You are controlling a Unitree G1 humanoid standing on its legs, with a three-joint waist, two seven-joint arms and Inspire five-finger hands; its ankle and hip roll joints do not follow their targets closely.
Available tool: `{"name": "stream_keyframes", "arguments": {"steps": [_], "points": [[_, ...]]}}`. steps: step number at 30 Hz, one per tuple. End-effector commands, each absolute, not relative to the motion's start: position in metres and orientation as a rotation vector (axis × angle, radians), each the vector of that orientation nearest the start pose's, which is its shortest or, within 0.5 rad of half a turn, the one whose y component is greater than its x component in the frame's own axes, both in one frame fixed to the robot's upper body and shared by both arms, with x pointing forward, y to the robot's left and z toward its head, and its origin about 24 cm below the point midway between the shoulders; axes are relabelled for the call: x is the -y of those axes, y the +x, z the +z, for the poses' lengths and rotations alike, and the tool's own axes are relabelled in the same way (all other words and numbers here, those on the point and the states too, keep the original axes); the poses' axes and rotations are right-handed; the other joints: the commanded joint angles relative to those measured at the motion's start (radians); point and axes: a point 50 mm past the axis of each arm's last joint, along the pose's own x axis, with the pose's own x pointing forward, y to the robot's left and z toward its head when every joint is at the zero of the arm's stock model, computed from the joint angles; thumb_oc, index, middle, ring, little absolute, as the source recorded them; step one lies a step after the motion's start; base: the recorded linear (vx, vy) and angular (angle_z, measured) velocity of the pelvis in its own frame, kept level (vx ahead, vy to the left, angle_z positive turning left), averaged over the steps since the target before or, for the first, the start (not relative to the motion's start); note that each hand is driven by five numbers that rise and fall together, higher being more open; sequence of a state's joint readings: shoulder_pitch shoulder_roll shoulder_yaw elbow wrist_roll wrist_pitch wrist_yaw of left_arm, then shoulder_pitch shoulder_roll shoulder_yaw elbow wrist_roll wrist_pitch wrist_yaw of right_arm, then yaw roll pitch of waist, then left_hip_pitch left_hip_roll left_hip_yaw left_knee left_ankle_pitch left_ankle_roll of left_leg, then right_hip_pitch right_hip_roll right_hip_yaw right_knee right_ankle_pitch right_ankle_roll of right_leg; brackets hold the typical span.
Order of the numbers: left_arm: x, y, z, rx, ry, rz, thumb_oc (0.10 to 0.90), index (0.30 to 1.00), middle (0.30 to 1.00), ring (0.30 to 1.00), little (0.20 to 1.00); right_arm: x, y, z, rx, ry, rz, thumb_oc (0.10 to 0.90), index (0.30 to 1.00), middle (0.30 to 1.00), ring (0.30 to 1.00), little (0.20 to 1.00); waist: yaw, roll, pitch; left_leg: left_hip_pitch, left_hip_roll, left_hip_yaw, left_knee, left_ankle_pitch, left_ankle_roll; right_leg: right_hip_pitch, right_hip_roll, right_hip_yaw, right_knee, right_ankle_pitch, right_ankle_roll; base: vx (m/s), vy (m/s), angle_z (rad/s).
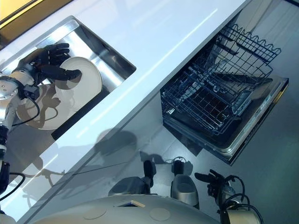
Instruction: Pick up plates and place into dishwasher.
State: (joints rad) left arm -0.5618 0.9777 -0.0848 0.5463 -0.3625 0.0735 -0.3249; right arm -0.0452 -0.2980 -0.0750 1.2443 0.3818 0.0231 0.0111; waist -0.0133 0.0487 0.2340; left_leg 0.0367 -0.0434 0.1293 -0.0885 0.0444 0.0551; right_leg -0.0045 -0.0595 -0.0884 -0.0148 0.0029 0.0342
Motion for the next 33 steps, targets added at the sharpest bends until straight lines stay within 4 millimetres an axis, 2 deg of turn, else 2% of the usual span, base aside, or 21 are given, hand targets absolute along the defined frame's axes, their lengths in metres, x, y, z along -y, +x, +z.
{"name": "stream_keyframes", "arguments": {"steps": [1,5,7,9,10,13,15,16,17,24,27,31,33], "points": [[-0.344,0.329,0.244,0.038,0.601,-0.037,0.800,0.900,0.900,0.900,0.900,0.299,0.098,-0.139,-1.094,0.131,-0.541,0.800,0.900,0.900,0.900,0.900,-0.016,0.047,-0.032,-0.053,-0.060,-0.007,0.127,-0.148,0.037,-0.122,-0.026,0.034,0.171,-0.063,0.103,0.00,0.000,0.00],[-0.335,0.329,0.231,-0.109,0.575,-0.260,0.800,0.900,0.900,0.900,0.900,0.303,0.104,-0.136,-1.084,0.140,-0.548,0.800,0.900,0.900,0.900,0.900,-0.007,0.050,-0.023,-0.065,-0.060,-0.010,0.134,-0.145,0.036,-0.123,-0.027,0.033,0.170,-0.060,0.101,-0.04,-0.015,0.05],[-0.331,0.328,0.230,-0.126,0.570,-0.305,0.800,0.900,0.900,0.900,0.900,0.304,0.106,-0.135,-1.082,0.141,-0.551,0.800,0.900,0.900,0.900,0.900,-0.004,0.053,-0.021,-0.062,-0.060,-0.010,0.133,-0.145,0.036,-0.123,-0.029,0.028,0.171,-0.058,0.100,-0.04,-0.026,0.03],[-0.328,0.327,0.232,-0.110,0.563,-0.328,0.668,0.787,0.787,0.787,0.768,0.306,0.107,-0.134,-1.080,0.145,-0.554,0.800,0.900,0.900,0.900,0.900,0.001,0.057,-0.021,-0.059,-0.062,-0.012,0.132,-0.145,0.034,-0.118,-0.030,0.021,0.167,-0.062,0.099,-0.04,-0.026,0.02],[-0.326,0.325,0.234,-0.101,0.553,-0.352,0.506,0.648,0.648,0.648,0.606,0.307,0.107,-0.134,-1.081,0.147,-0.558,0.800,0.900,0.900,0.900,0.900,0.006,0.059,-0.022,-0.055,-0.064,-0.016,0.129,-0.145,0.033,-0.112,-0.031,0.015,0.162,-0.065,0.098,-0.04,-0.025,0.04],[-0.319,0.321,0.236,-0.101,0.548,-0.426,0.300,0.472,0.472,0.472,0.400,0.308,0.106,-0.134,-1.082,0.152,-0.569,0.800,0.900,0.900,0.900,0.900,0.016,0.065,-0.029,-0.049,-0.067,-0.024,0.124,-0.144,0.030,-0.104,-0.034,0.002,0.156,-0.067,0.097,-0.04,-0.035,0.11],[-0.315,0.319,0.236,-0.112,0.571,-0.467,0.245,0.425,0.425,0.425,0.345,0.308,0.107,-0.134,-1.081,0.157,-0.575,0.800,0.900,0.900,0.900,0.900,0.021,0.068,-0.034,-0.044,-0.068,-0.031,0.117,-0.142,0.030,-0.098,-0.034,-0.003,0.151,-0.068,0.097,-0.04,-0.045,0.18],[-0.312,0.318,0.236,-0.121,0.595,-0.488,0.152,0.345,0.345,0.345,0.252,0.308,0.108,-0.133,-1.079,0.161,-0.578,0.800,0.900,0.900,0.900,0.900,0.025,0.070,-0.038,-0.041,-0.069,-0.035,0.113,-0.142,0.029,-0.095,-0.033,-0.006,0.147,-0.068,0.097,-0.04,-0.042,0.12],[-0.310,0.317,0.236,-0.126,0.613,-0.507,0.122,0.319,0.319,0.319,0.222,0.308,0.108,-0.133,-1.078,0.166,-0.581,0.800,0.900,0.900,0.900,0.900,0.027,0.071,-0.041,-0.037,-0.070,-0.038,0.111,-0.141,0.029,-0.093,-0.032,-0.008,0.146,-0.067,0.097,-0.03,-0.043,0.06],[-0.295,0.314,0.247,-0.087,0.659,-0.586,0.136,0.331,0.331,0.331,0.236,0.307,0.108,-0.134,-1.087,0.186,-0.598,0.800,0.900,0.900,0.900,0.900,0.036,0.072,-0.068,-0.014,-0.072,-0.056,0.089,-0.140,0.029,-0.075,-0.019,-0.013,0.135,-0.075,0.099,-0.02,-0.051,0.07],[-0.287,0.314,0.251,-0.072,0.662,-0.606,0.103,0.302,0.302,0.302,0.203,0.307,0.107,-0.135,-1.092,0.191,-0.604,0.800,0.900,0.900,0.900,0.900,0.038,0.071,-0.076,-0.004,-0.071,-0.061,0.079,-0.138,0.029,-0.070,-0.014,-0.015,0.132,-0.076,0.100,-0.03,-0.061,-0.01],[-0.284,0.314,0.258,-0.018,0.664,-0.564,0.100,0.300,0.300,0.300,0.200,0.306,0.107,-0.135,-1.088,0.203,-0.603,0.800,0.900,0.900,0.900,0.900,0.039,0.070,-0.081,0.002,-0.070,-0.064,0.072,-0.137,0.027,-0.063,-0.008,-0.015,0.125,-0.076,0.097,-0.02,-0.048,0.02],[-0.285,0.315,0.267,0.061,0.664,-0.483,0.100,0.300,0.300,0.300,0.200,0.304,0.109,-0.136,-1.070,0.221,-0.594,0.800,0.900,0.900,0.900,0.900,0.040,0.068,-0.083,0.007,-0.067,-0.067,0.068,-0.136,0.025,-0.059,-0.004,-0.015,0.123,-0.078,0.094,-0.02,-0.070,0.04]]}}
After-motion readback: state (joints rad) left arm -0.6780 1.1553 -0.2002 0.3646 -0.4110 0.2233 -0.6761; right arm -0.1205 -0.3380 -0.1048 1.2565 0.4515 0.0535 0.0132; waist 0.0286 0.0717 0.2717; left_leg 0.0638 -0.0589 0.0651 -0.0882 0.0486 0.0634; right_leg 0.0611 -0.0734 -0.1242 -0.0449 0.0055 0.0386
